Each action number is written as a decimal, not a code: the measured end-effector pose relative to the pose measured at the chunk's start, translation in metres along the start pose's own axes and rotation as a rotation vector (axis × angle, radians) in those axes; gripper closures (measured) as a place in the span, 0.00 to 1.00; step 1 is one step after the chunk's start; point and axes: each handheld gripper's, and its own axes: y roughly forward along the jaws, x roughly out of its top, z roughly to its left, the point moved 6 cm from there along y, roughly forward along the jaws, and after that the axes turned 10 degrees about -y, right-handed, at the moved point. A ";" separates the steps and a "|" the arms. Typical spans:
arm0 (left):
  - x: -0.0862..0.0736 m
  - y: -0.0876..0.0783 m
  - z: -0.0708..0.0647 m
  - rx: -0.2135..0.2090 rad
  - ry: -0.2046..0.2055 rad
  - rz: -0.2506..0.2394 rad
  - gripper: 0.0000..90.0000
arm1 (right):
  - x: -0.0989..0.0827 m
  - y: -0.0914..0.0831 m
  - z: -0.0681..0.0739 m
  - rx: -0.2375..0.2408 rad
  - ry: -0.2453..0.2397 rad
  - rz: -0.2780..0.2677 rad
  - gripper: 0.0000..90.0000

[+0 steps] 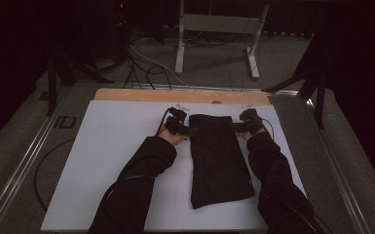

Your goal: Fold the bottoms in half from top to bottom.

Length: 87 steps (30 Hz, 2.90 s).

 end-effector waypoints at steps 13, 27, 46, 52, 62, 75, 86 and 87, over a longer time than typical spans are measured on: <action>-0.002 0.013 0.002 0.019 -0.027 0.048 0.24 | -0.014 0.013 -0.001 0.013 0.034 0.055 0.22; -0.006 0.018 0.003 0.014 -0.054 0.070 0.49 | -0.020 0.026 0.004 0.019 0.027 0.099 0.36; -0.009 0.018 -0.003 -0.013 -0.038 0.087 0.83 | -0.019 0.024 0.004 0.002 0.022 0.142 0.73; -0.008 0.017 -0.006 -0.010 -0.029 0.079 0.90 | -0.019 0.023 0.006 0.013 0.006 0.138 0.89; -0.006 0.013 -0.007 -0.011 -0.015 0.069 0.93 | -0.017 0.021 0.010 0.013 -0.032 0.128 0.94; 0.001 0.008 -0.008 -0.009 0.026 0.065 0.94 | -0.010 0.018 0.011 0.001 -0.054 0.120 0.94; 0.016 -0.003 -0.013 -0.023 0.053 0.021 0.94 | 0.003 0.007 0.008 -0.020 -0.058 0.079 0.94; 0.016 -0.004 -0.014 -0.026 0.054 0.018 0.94 | 0.004 0.006 0.008 -0.018 -0.057 0.072 0.94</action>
